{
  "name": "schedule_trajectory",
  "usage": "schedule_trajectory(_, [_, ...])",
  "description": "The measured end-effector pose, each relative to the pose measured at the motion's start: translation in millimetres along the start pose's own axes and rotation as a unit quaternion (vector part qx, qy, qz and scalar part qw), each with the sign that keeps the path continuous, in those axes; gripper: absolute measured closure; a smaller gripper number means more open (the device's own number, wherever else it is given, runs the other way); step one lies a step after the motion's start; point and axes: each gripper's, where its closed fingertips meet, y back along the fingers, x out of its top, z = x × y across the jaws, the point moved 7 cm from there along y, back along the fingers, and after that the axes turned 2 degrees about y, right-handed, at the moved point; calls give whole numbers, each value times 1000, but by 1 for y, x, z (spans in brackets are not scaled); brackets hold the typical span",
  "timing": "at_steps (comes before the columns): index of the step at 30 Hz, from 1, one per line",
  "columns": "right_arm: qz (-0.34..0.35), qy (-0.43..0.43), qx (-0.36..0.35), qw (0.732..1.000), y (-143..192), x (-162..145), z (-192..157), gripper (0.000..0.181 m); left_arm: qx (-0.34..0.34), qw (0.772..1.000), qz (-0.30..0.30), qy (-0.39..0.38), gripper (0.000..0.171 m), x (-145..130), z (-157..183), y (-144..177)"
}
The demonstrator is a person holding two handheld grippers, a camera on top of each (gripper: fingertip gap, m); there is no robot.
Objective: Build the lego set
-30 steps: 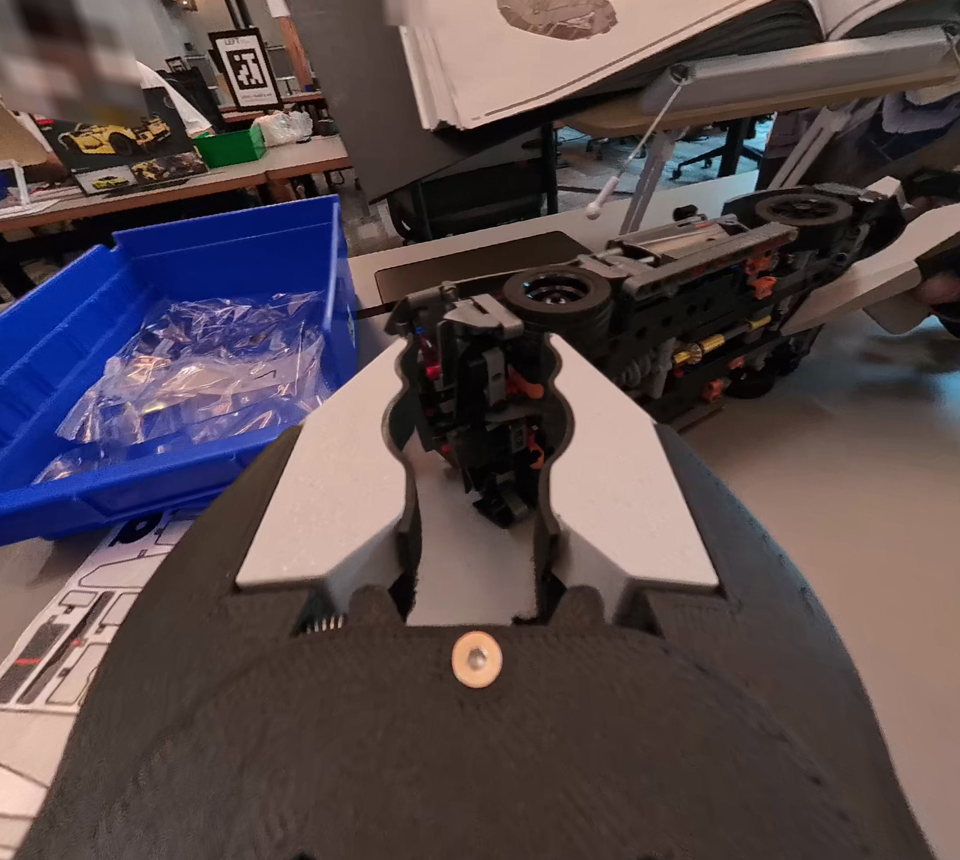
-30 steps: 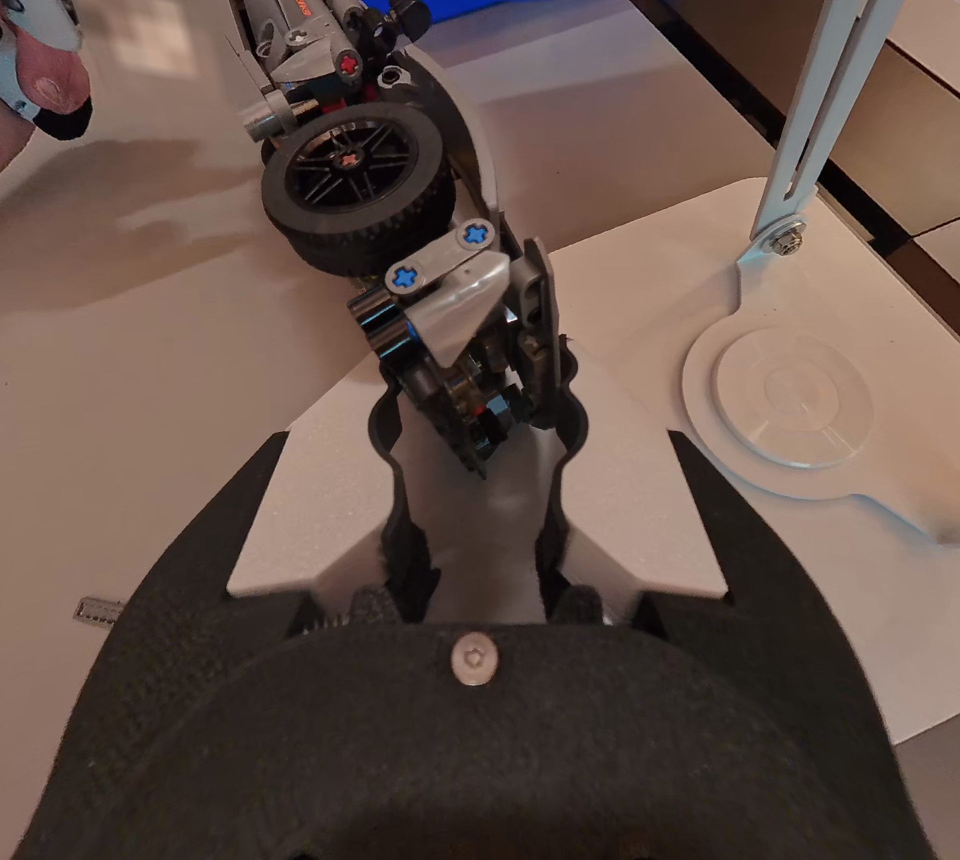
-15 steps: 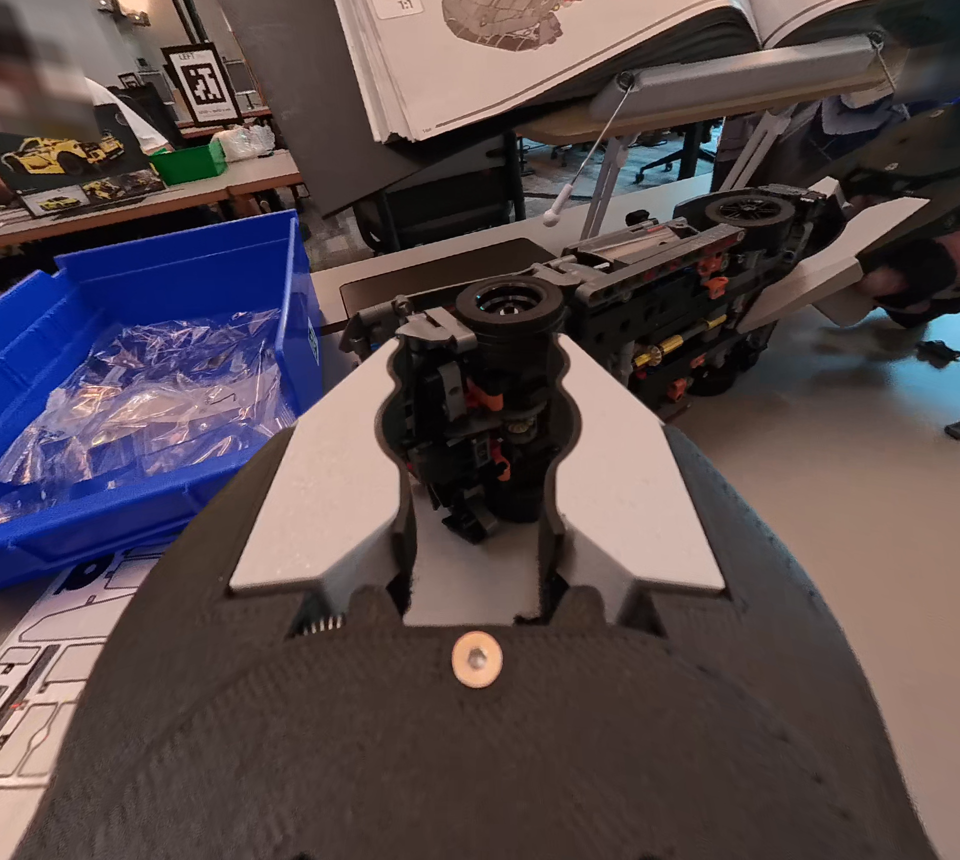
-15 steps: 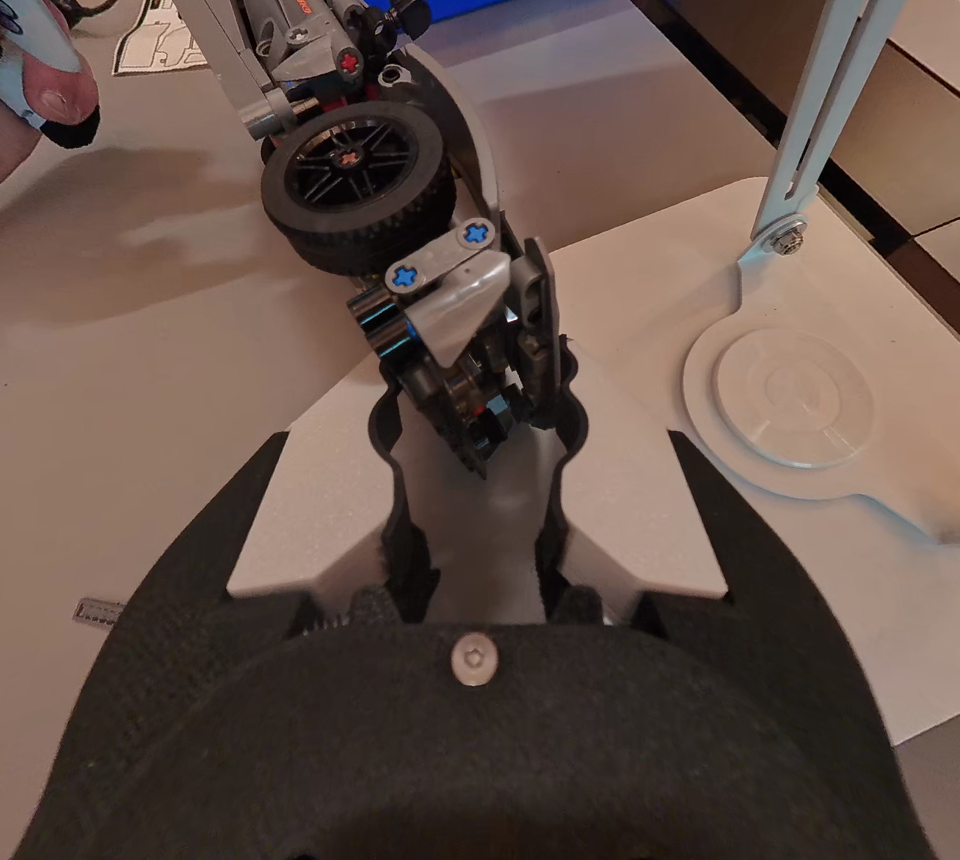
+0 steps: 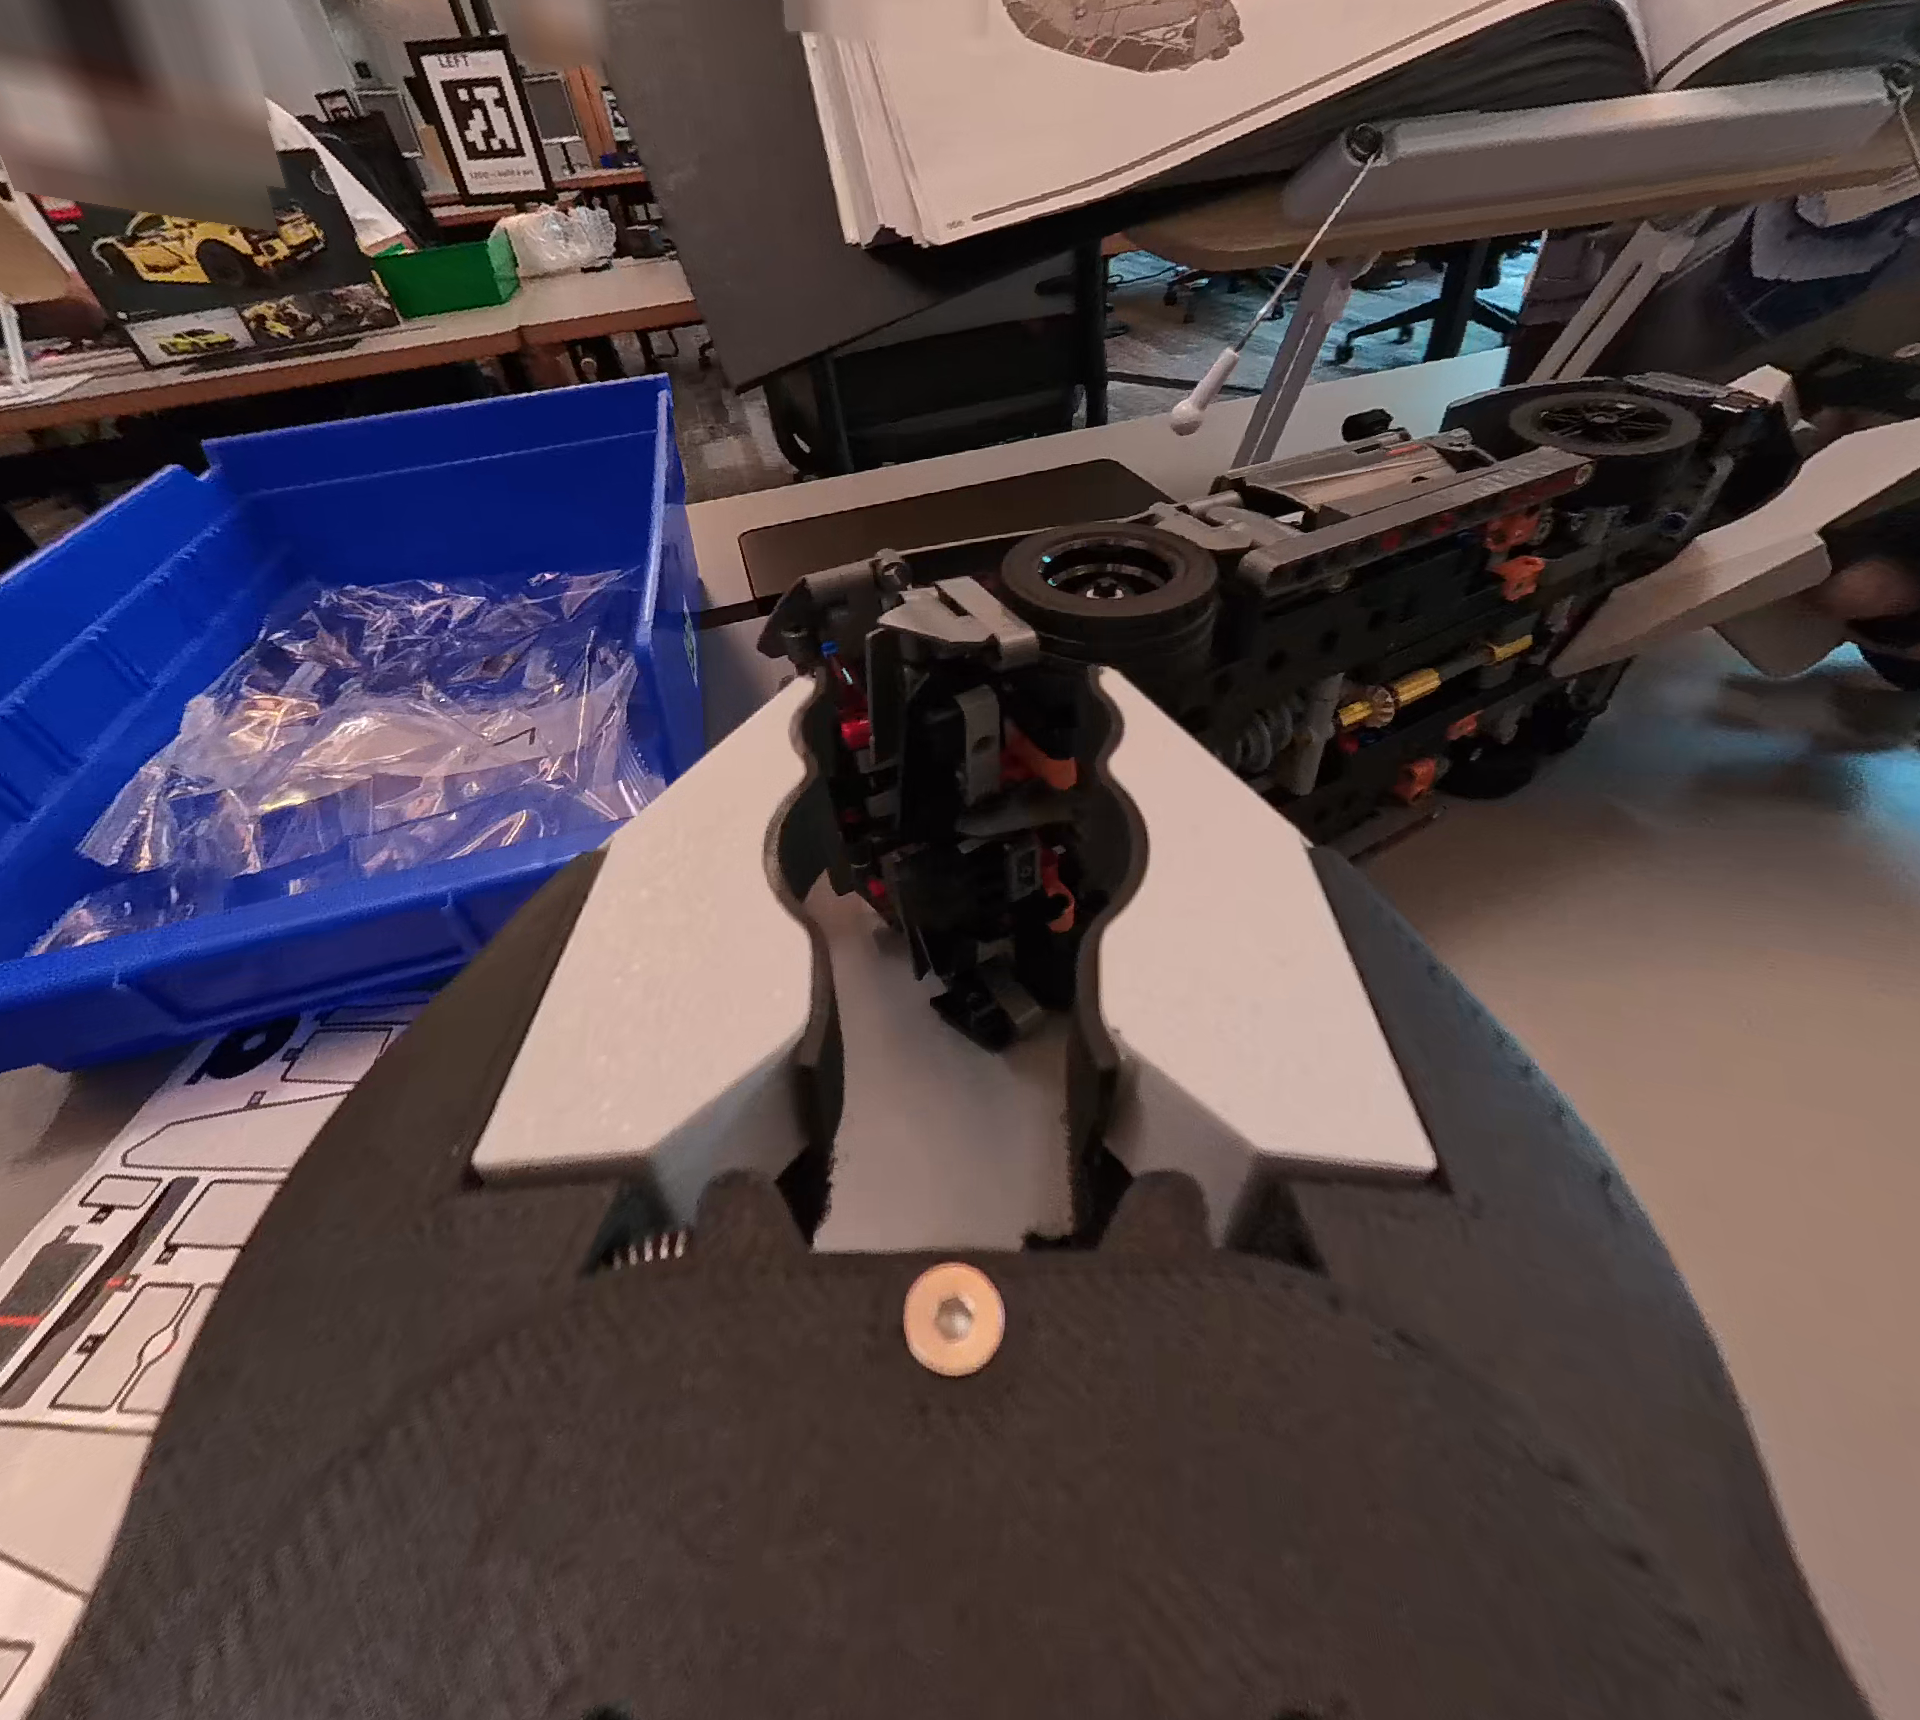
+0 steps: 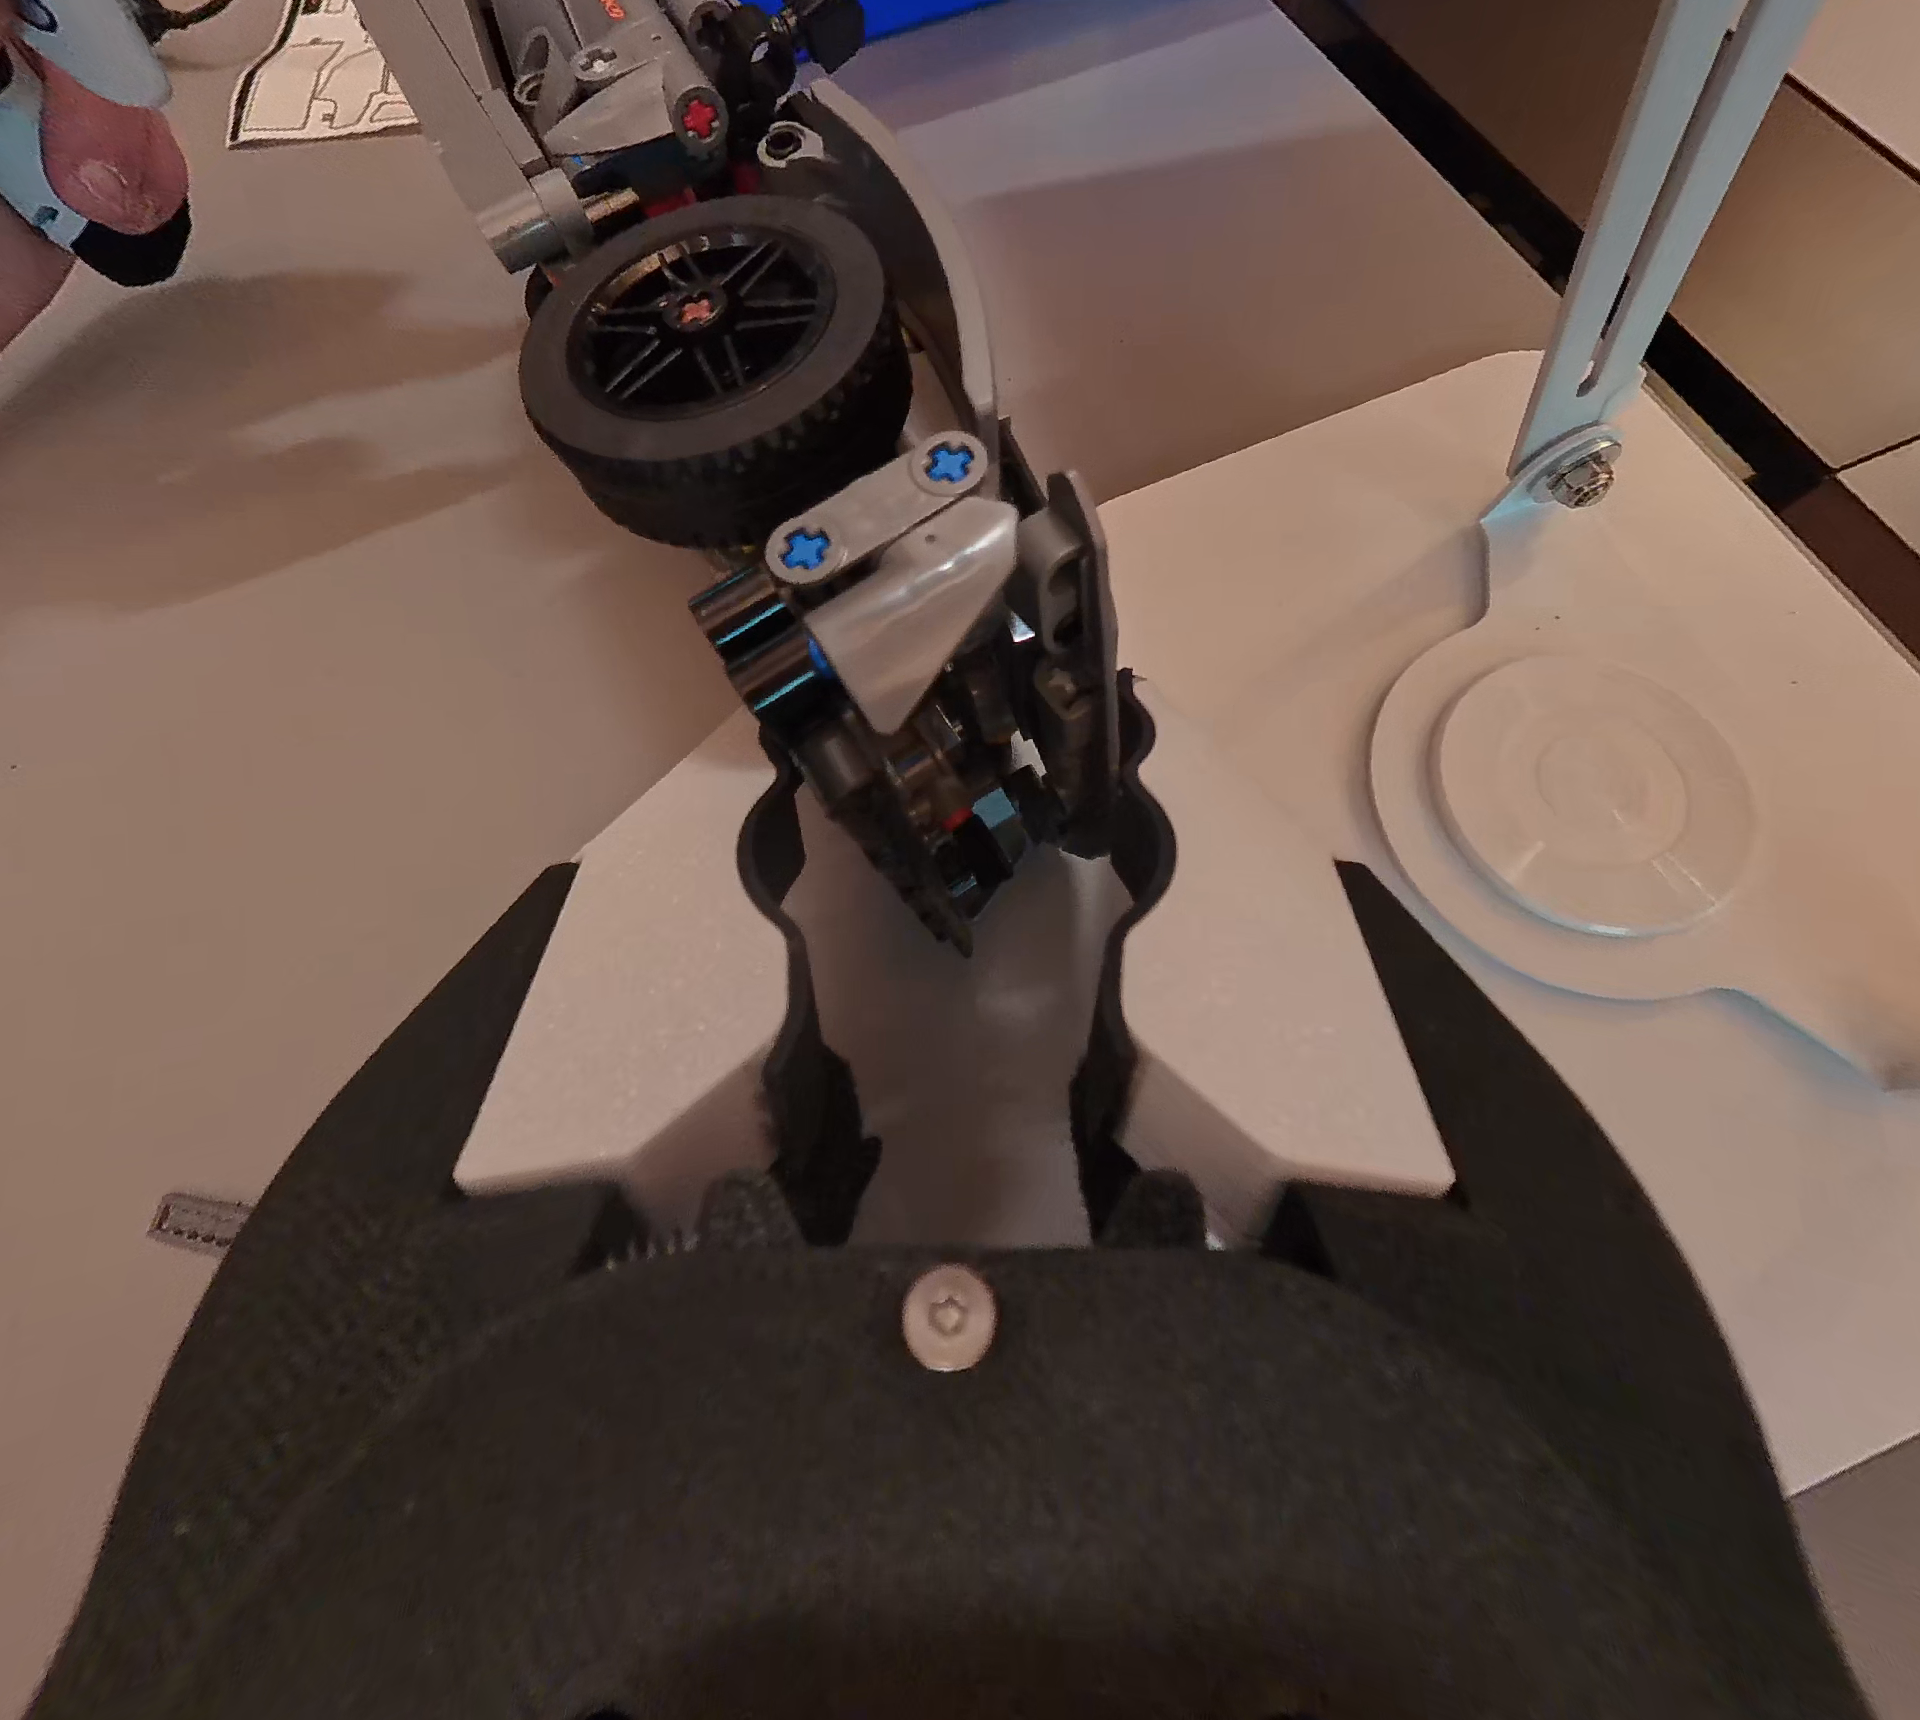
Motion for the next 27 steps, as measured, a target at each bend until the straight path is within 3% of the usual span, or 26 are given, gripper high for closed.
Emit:
schedule_trajectory(9, [0, 1, 0, 1000, 0, 0, 0, 125, -6, 997, -20, -80, 118, 0, 15, -3])
schedule_trajectory(13, [0, 0, 2, 1000, 0, -1, 0, 125, -20, 998, -30, -46, 115, -5, 3, 6])
schedule_trajectory(19, [-6, 1, 2, 1000, -1, -2, 0, 122, -91, 986, -112, 85, 112, -35, -9, -5])
schedule_trajectory(27, [-17, 5, -11, 1000, -11, -3, 0, 110, -119, 981, -107, 107, 113, -33, -12, -15])
